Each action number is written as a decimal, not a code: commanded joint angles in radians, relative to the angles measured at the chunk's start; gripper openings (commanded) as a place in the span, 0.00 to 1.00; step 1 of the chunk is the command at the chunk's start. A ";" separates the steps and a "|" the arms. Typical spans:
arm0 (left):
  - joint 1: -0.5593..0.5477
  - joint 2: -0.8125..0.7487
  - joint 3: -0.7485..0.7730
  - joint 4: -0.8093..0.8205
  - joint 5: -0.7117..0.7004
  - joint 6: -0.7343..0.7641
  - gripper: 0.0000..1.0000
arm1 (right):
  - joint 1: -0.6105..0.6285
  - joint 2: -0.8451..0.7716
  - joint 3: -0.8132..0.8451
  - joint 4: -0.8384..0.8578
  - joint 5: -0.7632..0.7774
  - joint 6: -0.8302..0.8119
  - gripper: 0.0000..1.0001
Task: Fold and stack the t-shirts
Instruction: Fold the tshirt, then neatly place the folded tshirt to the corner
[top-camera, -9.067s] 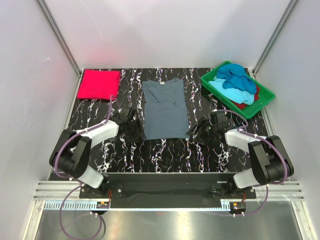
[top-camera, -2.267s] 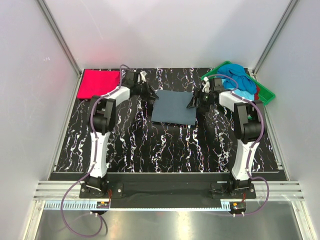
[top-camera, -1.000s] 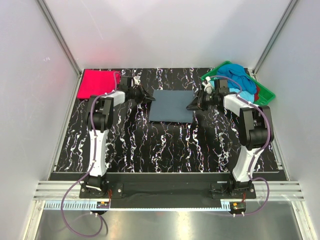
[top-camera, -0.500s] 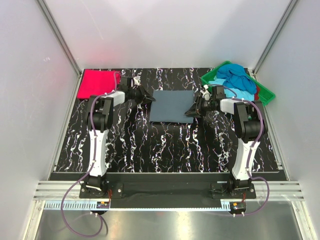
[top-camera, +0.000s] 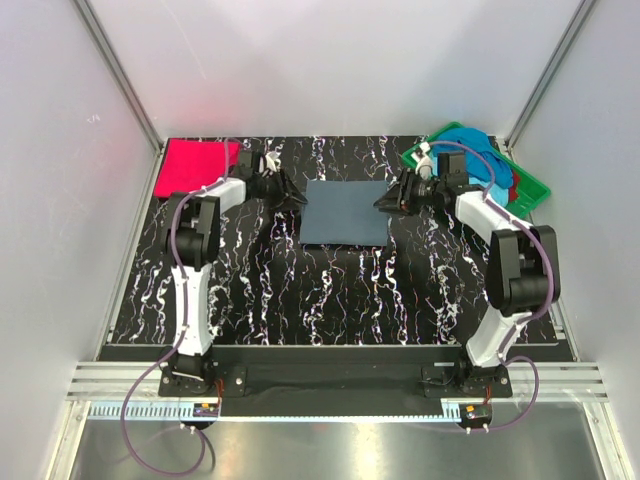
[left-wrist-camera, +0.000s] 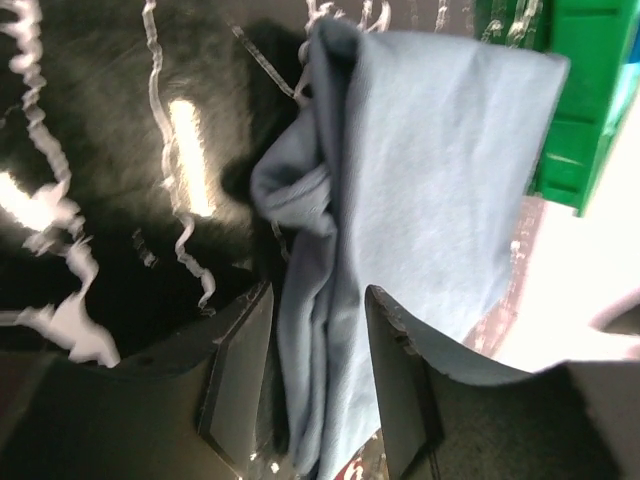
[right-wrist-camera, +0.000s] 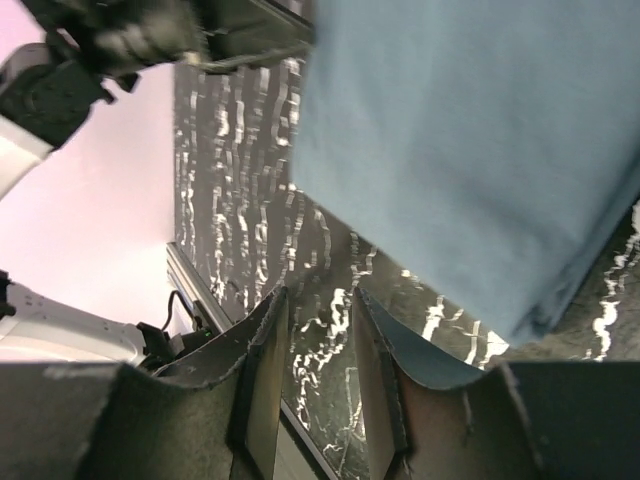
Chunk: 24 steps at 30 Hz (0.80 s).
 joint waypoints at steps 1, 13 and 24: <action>-0.010 -0.108 -0.012 -0.053 -0.139 0.095 0.50 | -0.002 -0.068 -0.005 -0.016 -0.004 0.003 0.40; -0.079 -0.013 0.083 -0.081 -0.196 0.132 0.55 | -0.002 -0.149 -0.006 -0.022 0.007 0.028 0.40; -0.084 0.073 0.157 -0.109 -0.235 0.133 0.58 | -0.003 -0.189 -0.016 -0.034 0.021 0.023 0.40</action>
